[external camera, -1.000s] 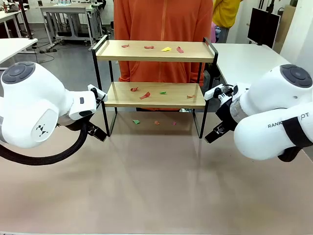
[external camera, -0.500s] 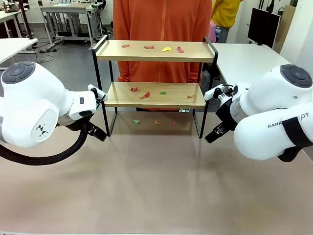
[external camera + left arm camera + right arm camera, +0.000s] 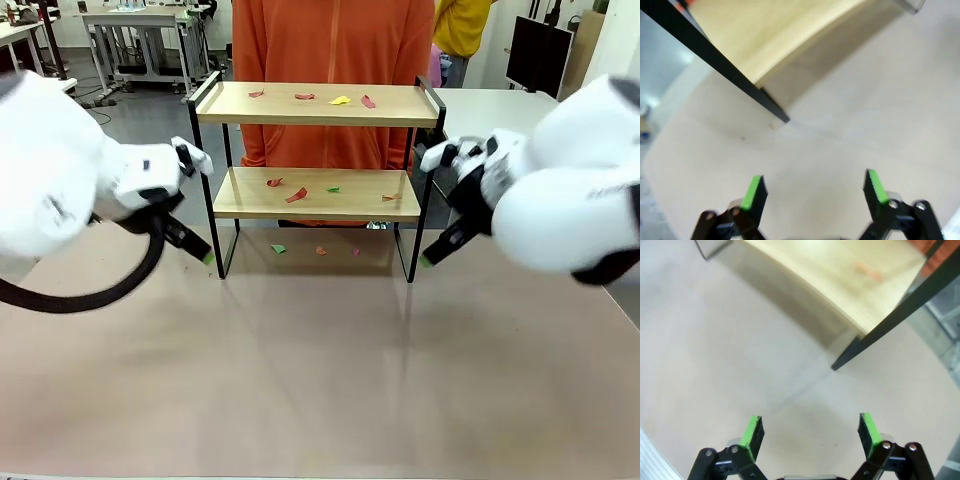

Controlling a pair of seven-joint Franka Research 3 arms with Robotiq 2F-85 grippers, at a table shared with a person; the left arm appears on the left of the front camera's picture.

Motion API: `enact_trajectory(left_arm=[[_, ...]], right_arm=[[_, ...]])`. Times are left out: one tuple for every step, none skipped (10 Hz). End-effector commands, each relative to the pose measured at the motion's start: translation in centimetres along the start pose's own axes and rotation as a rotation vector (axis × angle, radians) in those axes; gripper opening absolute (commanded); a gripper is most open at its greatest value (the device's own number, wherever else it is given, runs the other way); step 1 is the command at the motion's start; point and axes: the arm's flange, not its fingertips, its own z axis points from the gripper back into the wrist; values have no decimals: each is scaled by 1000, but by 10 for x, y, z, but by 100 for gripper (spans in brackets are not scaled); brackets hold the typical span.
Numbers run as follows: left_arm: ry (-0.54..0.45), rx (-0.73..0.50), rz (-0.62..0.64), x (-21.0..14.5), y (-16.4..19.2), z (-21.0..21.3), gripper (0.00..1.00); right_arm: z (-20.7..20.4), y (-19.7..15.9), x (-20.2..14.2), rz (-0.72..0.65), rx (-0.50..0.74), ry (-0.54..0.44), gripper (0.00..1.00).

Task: Clean the shelf.
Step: Pick up the Duster handed by the human.

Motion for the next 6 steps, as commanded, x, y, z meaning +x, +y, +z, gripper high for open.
enact_trajectory(left_arm=[[-8,-131,-46,1,44,33,100],[-30,-194,-107,2,61,41,100],[-61,-260,-164,1,83,44,100],[-110,-335,-221,-5,110,43,100],[-164,-391,-260,-11,132,36,100],[-245,-434,-301,-19,150,27,100]], right_arm=[[44,-45,-5,59,100,-65,100],[64,-66,-7,120,129,-93,100],[79,-89,-10,176,154,-113,100],[83,-116,-11,225,198,-161,100],[82,-141,-14,265,235,-176,100],[79,-160,-21,285,317,-163,100]])
